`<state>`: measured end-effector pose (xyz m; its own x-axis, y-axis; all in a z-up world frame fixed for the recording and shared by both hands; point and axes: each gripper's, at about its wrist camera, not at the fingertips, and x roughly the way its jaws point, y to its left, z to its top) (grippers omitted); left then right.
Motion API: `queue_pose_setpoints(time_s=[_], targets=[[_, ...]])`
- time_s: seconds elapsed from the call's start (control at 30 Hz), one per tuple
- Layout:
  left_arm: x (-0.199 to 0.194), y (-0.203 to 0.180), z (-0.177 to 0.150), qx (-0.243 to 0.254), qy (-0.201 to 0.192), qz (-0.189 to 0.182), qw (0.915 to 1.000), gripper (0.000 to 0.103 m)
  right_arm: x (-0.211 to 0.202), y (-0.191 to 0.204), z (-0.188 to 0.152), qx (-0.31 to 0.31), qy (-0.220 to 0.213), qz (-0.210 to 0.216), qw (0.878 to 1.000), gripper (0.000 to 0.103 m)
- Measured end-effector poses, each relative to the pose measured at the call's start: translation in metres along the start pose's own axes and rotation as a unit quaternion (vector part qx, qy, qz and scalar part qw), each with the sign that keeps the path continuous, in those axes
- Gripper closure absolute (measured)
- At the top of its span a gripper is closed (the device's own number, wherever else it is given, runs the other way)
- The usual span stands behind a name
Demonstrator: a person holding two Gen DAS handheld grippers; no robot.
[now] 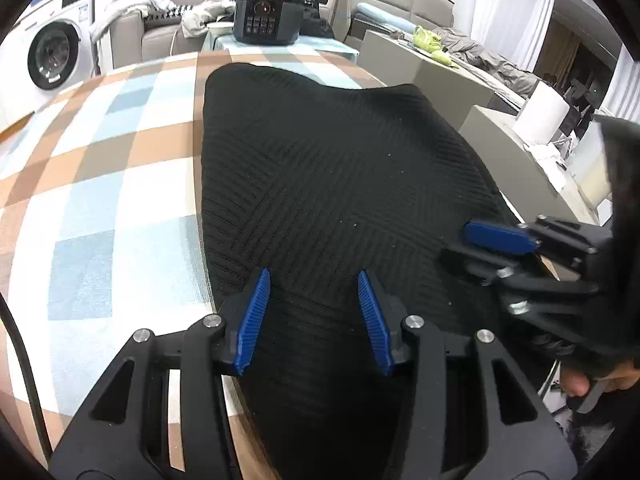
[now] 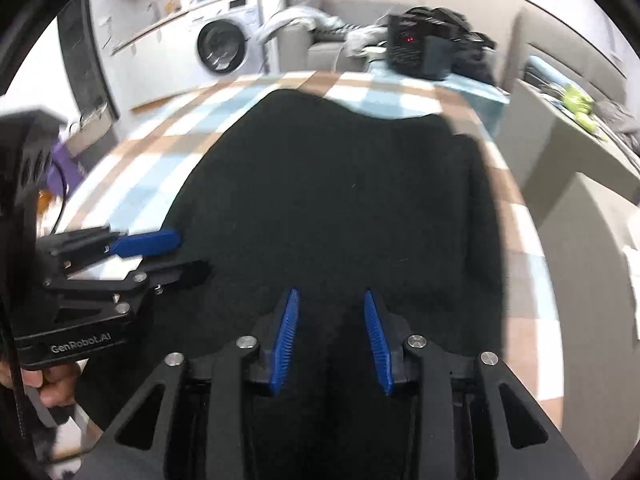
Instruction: Fold small clothes
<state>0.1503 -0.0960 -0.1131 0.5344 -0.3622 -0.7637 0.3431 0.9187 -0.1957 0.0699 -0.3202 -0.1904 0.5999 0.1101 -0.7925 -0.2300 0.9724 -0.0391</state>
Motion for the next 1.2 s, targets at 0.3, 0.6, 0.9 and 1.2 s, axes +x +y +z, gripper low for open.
queue_pose_setpoints(time_s=[0.3,0.6,0.9,1.2], targets=[[-0.03,-0.019,-0.041,0.014,0.008,-0.049,0.9986,0.056,-0.032,0.016,-0.039,-0.008,-0.017,0.064,0.998,0.067],[-0.055,-0.009,-0.065,0.001,0.007,-0.032,0.9994,0.055,-0.06,-0.006,-0.067,0.01,-0.03,0.005,0.999,0.066],[-0.052,-0.036,-0.078,0.047,0.012,-0.028,0.9984,0.055,-0.057,0.015,-0.08,-0.015,-0.029,0.047,0.998,0.066],[-0.07,-0.026,-0.086,0.028,0.01,-0.029,0.9991,0.055,-0.086,-0.053,-0.08,0.076,-0.037,0.032,0.996,0.062]])
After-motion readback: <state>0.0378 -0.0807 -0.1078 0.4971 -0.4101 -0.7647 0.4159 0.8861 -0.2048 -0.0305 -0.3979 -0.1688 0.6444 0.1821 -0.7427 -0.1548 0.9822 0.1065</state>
